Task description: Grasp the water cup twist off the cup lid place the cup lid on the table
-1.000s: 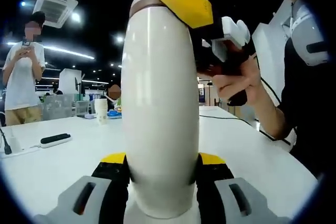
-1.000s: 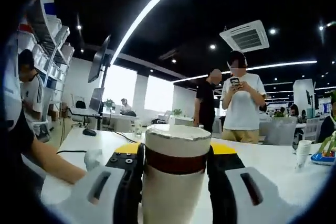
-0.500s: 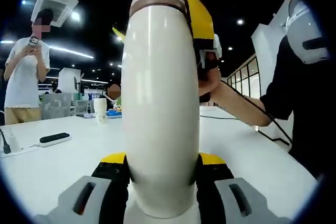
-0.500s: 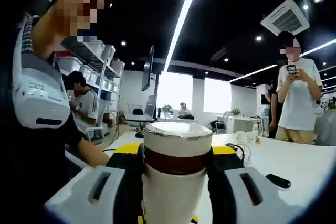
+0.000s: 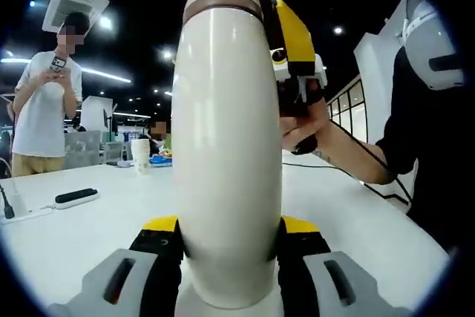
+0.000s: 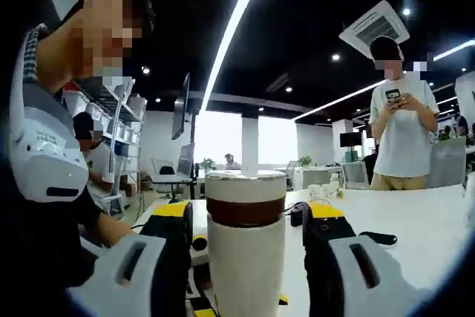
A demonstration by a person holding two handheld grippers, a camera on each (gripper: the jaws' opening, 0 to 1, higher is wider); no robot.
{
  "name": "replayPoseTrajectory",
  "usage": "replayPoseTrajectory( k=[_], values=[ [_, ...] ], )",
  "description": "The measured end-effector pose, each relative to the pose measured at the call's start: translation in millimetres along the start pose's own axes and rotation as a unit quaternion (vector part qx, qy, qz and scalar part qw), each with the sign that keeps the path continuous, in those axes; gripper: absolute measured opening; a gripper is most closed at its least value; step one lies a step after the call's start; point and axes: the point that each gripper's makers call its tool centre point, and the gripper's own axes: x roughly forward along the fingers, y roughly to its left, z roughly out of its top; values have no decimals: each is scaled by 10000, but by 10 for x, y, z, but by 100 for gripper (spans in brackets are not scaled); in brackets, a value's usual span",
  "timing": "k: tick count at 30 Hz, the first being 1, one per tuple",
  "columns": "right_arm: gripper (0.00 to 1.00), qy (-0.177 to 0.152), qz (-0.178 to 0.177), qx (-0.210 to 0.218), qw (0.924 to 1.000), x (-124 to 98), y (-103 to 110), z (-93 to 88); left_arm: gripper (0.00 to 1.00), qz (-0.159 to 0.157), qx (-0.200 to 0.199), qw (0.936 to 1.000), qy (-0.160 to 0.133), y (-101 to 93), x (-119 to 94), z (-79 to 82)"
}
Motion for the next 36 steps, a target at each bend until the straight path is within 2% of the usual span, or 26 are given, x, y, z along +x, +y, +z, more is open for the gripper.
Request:
replayPoseTrajectory(
  k=[2, 5, 7, 8, 11, 16, 18, 20, 22, 24, 26, 32, 36],
  values=[
    [63, -232, -471, -31, 9986, -36, -22, 125, 51, -8, 0, 10000, 2, -4, 1, -1],
    [62, -416, -957, -459, 9935, -22, 10, 289, 51, -22, 7, 10000, 8, -4, 2, -4],
    [62, -403, -974, -664, 9922, 57, 117, 325, 51, -19, 12, 10000, 11, -11, 4, -4],
    [62, -278, -953, -824, 9916, 130, 171, 297, 51, -17, 13, 10000, 13, -12, 5, -5],
    [61, 72, -1116, -1206, 9864, 240, 137, 184, 51, -4, 28, 10000, 25, -23, 9, -6],
    [50, 129, -1252, -1239, 9843, 260, 26, 166, 51, 7, 43, 10000, 40, -16, 2, -15],
    [50, 172, -1119, -989, 9886, 242, 22, 145, 51, 5, 55, 10000, 44, -21, 5, -17],
    [49, 206, -984, -969, 9902, 243, 17, 137, 51, 6, 54, 10000, 46, -23, 3, -19],
    [49, 190, -660, -1035, 9922, 265, 55, 128, 51, 8, 46, 10000, 49, -22, -2, -21],
    [49, 161, -454, -945, 9944, 274, 63, 128, 51, 7, 31, 10000, 49, -22, -5, -23],
    [49, 166, -90, -783, 9967, 274, 66, 121, 51, 5, 18, 10000, 48, -20, -7, -25],
    [49, 209, 934, -695, 9930, 268, 109, 112, 51, -3, 10, 10000, 47, -15, -5, -27],
    [49, 260, 1418, -579, 9879, 262, 124, 101, 51, -12, 12, 10000, 48, -11, -3, -30]
  ],
)
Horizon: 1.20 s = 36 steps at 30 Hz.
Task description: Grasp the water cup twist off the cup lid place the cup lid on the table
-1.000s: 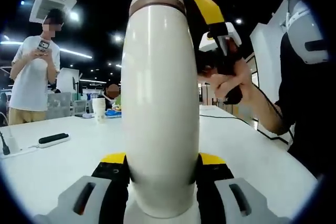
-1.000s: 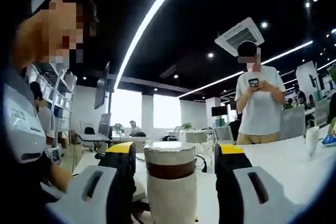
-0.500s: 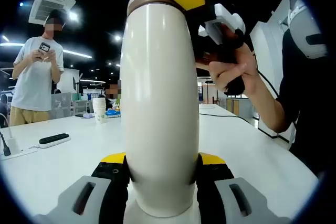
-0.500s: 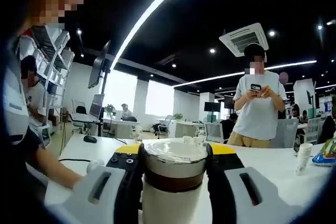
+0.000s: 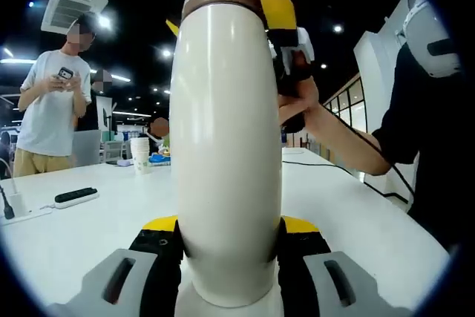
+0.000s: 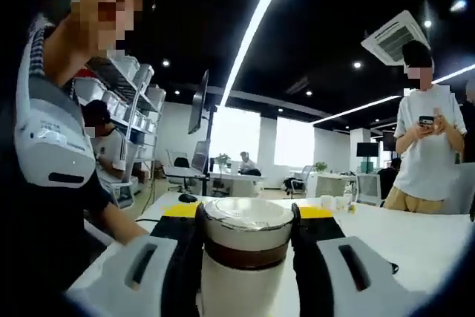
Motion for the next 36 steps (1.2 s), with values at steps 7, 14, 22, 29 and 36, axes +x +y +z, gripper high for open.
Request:
replayPoseTrajectory(
  k=[7, 14, 22, 29, 36],
  values=[
    [49, 124, 59, 86, 9999, 8, 9, -16, 51, -9, 17, 10000, 8, 10, 0, -6],
    [61, -105, -1248, 104, 9921, -98, 13, 111, 51, -3, 62, 10000, 21, 10, 4, -8],
    [59, -45, -3053, -805, 9488, -229, 129, 131, 51, 16, 86, 10000, 45, 5, 7, -8],
    [58, 423, -3263, -989, 9391, -167, -61, 24, 51, 46, 112, 9999, 79, -5, 9, -12],
    [51, 579, -3006, -686, 9495, -102, -107, -100, 52, 54, 124, 9999, 105, -9, 5, -24]
  ],
)
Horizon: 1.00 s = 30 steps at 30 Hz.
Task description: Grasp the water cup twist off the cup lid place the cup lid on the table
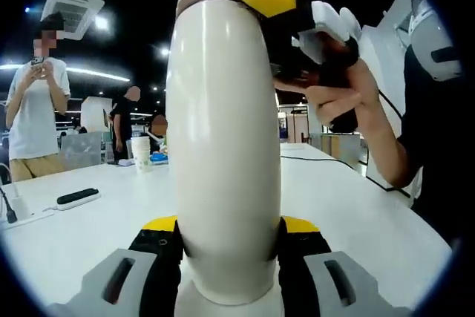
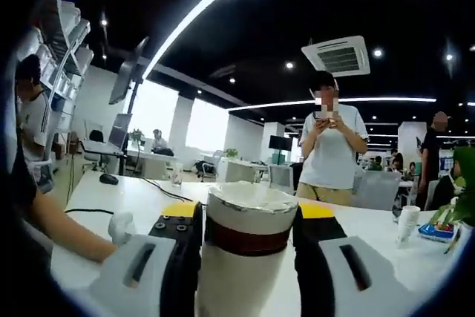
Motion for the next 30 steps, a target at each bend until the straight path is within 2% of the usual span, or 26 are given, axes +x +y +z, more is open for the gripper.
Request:
replayPoseTrajectory(
  k=[3, 7, 9, 10, 11, 12, 14, 17, 20, 23, 26, 28, 29, 30],
  values=[
    [50, -82, 242, 180, 9995, -2, 17, -6, 52, 0, 8, 10000, 6, 0, -2, -6],
    [50, -175, 972, 273, 9947, 23, 70, -9, 52, -7, -1, 10000, 10, 2, -4, -10],
    [50, -205, 1560, 416, 9867, 40, 105, -15, 51, -10, -10, 10000, 13, 4, -6, -13],
    [50, -216, 1732, 451, 9836, 43, 116, -14, 51, -11, -11, 10000, 13, 4, -6, -14],
    [50, -220, 2053, 496, 9772, 51, 135, -17, 51, -14, -11, 10000, 12, 5, -6, -14],
    [50, -218, 2128, 497, 9756, 52, 140, -18, 51, -15, -14, 10000, 13, 5, -7, -15],
    [51, -259, 2639, 485, 9630, 53, 175, -19, 51, -19, -14, 10000, 15, 6, -7, -18],
    [51, -327, 3078, 613, 9489, 61, 205, -16, 51, -26, -20, 10000, 18, 6, -7, -21],
    [52, -320, 3135, 594, 9472, 80, 214, -16, 51, -31, -27, 10000, 20, 8, -8, -24],
    [52, -291, 3073, 553, 9496, 74, 216, -15, 51, -40, -22, 10000, 21, 8, -6, -25],
    [55, -188, 2763, 474, 9597, 43, 181, -42, 51, -51, 13, 10000, 22, -2, 1, -27],
    [66, -275, 2439, 641, 9673, -1, 164, 3, 51, -48, 15, 10000, 27, -5, 10, -25],
    [71, -374, 2010, 802, 9756, -27, 110, 55, 51, -48, 16, 10000, 29, -6, 11, -26],
    [75, -413, 1911, 831, 9772, -38, 100, 72, 51, -48, 21, 10000, 30, -7, 12, -26]
  ],
)
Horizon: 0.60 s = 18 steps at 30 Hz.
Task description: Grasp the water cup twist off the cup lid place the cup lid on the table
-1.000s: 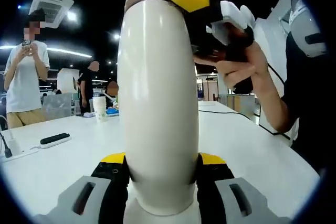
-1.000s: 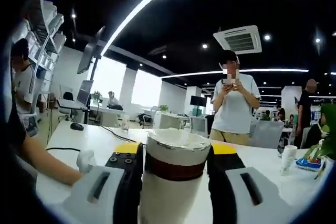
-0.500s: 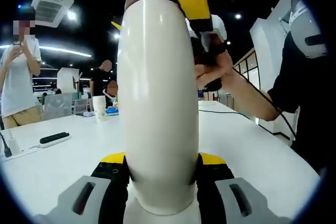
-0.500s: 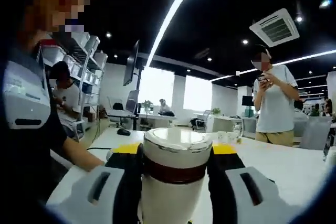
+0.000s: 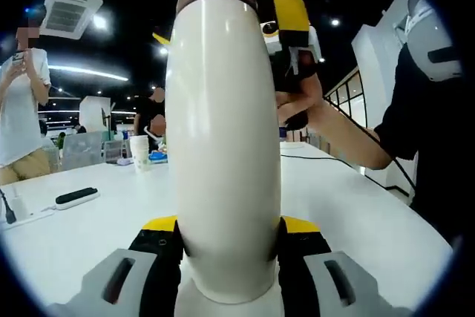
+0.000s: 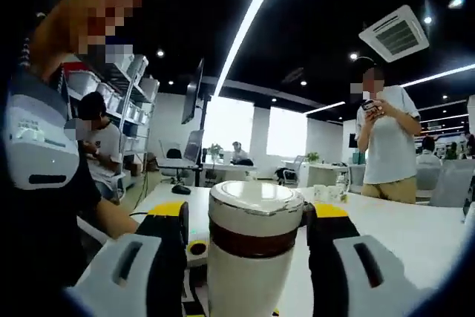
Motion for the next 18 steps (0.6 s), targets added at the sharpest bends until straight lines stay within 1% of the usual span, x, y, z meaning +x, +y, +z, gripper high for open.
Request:
replayPoseTrajectory(
  k=[1, 2, 3, 4, 5, 6, 7, 8, 9, 10, 12, 14, 16, 17, 18],
  values=[
    [77, -184, -317, 17, 9993, -37, -4, 65, 51, 1, 4, 10000, 1, 0, 0, 0],
    [75, -327, -965, 1, 9948, -113, -30, 126, 51, -1, 7, 10000, 4, -1, -2, -1],
    [73, -348, -1202, -41, 9921, -141, -31, 140, 52, -1, 10, 10000, 6, -1, -2, -1],
    [70, -317, -1653, -86, 9857, -192, -68, 140, 52, -3, 13, 10000, 9, -1, -2, -2],
    [69, -267, -1972, -293, 9796, -232, -85, 151, 52, -4, 5, 10000, 11, -2, -4, -3],
    [68, -271, -2251, -467, 9728, -267, -106, 174, 52, -2, 11, 10000, 16, -3, -3, -4],
    [66, -350, -2438, -500, 9679, -282, -119, 208, 52, 5, 16, 10000, 20, -3, -2, -3],
    [65, -395, -2512, -475, 9660, -273, -113, 230, 52, 10, 19, 10000, 24, -4, 0, -4],
    [65, -363, -2453, -450, 9677, -234, -92, 230, 52, 14, 22, 10000, 28, -4, -1, -4],
    [65, -352, -2451, -459, 9678, -200, -95, 234, 52, 19, 23, 10000, 32, -4, -1, -5],
    [65, -118, -2368, -601, 9696, -103, -98, 191, 52, 27, 23, 10000, 42, -4, -2, -8],
    [65, -75, -2353, -662, 9696, -38, -129, 176, 52, 31, 24, 10000, 48, -4, 2, -8],
    [63, 53, -2330, -707, 9699, -9, -168, 123, 52, 34, 26, 10000, 52, -4, 1, -10],
    [60, 166, -2330, -685, 9699, -5, -208, 74, 52, 34, 26, 10000, 54, -4, 0, -11],
    [60, 217, -2341, -494, 9707, -15, -254, 25, 52, 38, 25, 10000, 58, -5, 0, -13]
  ],
)
